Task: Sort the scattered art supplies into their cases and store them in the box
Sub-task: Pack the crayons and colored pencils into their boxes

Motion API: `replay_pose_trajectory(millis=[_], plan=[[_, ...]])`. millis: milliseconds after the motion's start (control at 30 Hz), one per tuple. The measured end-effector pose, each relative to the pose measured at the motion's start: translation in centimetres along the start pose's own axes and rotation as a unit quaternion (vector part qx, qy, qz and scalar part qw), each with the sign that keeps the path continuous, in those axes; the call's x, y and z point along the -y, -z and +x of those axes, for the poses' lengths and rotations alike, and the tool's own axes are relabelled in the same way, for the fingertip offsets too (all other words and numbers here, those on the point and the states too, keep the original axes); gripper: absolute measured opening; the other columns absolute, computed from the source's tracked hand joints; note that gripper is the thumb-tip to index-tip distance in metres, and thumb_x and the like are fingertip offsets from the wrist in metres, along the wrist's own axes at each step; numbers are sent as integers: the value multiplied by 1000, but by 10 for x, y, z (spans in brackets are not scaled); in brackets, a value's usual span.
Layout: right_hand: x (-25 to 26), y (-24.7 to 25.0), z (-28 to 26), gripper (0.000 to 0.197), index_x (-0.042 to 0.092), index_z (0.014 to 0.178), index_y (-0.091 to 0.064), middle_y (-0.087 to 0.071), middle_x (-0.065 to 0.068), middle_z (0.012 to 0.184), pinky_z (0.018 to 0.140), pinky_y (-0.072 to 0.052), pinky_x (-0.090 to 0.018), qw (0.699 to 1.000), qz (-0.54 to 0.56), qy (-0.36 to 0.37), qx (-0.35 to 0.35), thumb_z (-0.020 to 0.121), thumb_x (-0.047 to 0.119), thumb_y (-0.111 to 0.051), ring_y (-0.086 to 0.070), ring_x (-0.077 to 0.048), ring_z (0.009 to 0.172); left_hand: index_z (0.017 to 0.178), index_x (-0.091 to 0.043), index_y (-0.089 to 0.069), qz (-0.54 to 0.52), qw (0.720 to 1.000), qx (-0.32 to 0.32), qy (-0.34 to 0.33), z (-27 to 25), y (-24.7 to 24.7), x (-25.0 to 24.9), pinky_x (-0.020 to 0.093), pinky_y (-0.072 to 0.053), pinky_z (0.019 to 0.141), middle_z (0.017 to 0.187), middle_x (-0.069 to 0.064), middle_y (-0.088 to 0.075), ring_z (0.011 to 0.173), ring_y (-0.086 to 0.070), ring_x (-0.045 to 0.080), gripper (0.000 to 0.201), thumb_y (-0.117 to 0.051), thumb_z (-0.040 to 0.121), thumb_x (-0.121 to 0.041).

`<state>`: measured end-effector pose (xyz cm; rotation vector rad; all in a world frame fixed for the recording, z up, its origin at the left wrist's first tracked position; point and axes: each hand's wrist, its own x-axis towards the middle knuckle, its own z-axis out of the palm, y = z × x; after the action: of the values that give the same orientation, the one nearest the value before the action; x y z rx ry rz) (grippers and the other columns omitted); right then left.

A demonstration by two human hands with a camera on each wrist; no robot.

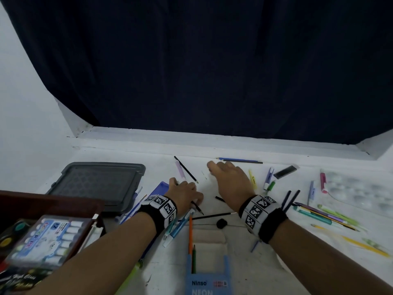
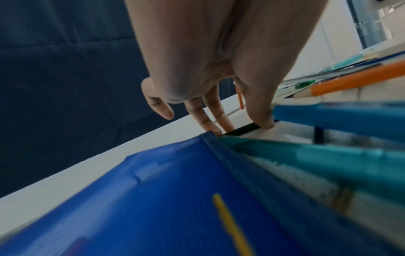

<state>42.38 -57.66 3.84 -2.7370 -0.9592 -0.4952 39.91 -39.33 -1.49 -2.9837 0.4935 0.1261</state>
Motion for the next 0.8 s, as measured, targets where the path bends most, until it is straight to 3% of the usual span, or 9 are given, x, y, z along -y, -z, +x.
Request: replay_pose_trajectory(millis=[100,167,333,467,600,700,800], plan=[[5,15,-8,24,13,102,-50,-56,-1,77,57,-35,-30,991,53,-24,-124,88,-5,-56,-50,-23,70,102,-36,-53,-22,1000,-1,-13,-1,6,-1,50,-20,97,106,-9,-51,105,-48,19,12,-53,97,-25],[7,24,-16,7,12,99,-47,-50,0,74,55,-40,-31,980,101,-32,-169,100,5,-47,-46,-20,66,95,-37,-48,-67,997,-30,-14,-2,10,2,51,-19,101,100,-13,-52,103,-49,16,11,-49,100,-26],[5,38,-31,11,19,102,-40,-53,-3,75,54,-46,-35,973,127,-58,-186,105,24,-31,-49,-20,63,91,-30,-46,-208,971,-111,-25,-16,30,6,49,-23,106,86,-11,-59,89,-50,9,14,-42,104,-25],[10,49,-41,6,24,103,-38,-59,-1,81,60,-46,-32,961,187,-74,-192,106,20,-36,-55,-19,66,104,-32,-58,-371,899,-234,-11,-28,56,7,42,-37,98,92,-17,-65,92,-58,10,5,-53,101,-30],[18,58,-47,8,27,106,-44,-68,3,83,64,-50,-29,900,371,-133,-185,104,19,-42,-62,-12,69,119,-31,-61,-463,830,-312,-6,-49,86,-5,22,-48,78,92,-9,-67,90,-61,13,24,-57,99,-18],[26,58,-59,13,25,116,-45,-69,1,80,66,-54,-29,881,428,-131,-156,105,18,-42,-63,-12,66,121,-29,-62,-531,785,-319,5,-69,89,-15,28,-53,84,91,-8,-69,94,-66,16,27,-58,99,-13],[33,51,-74,18,26,121,-44,-69,0,80,70,-57,-31,883,438,-118,-118,105,21,-41,-65,-14,69,120,-26,-59,-575,758,-308,10,-88,78,-24,34,-54,84,90,-4,-72,91,-68,19,29,-59,98,-9]])
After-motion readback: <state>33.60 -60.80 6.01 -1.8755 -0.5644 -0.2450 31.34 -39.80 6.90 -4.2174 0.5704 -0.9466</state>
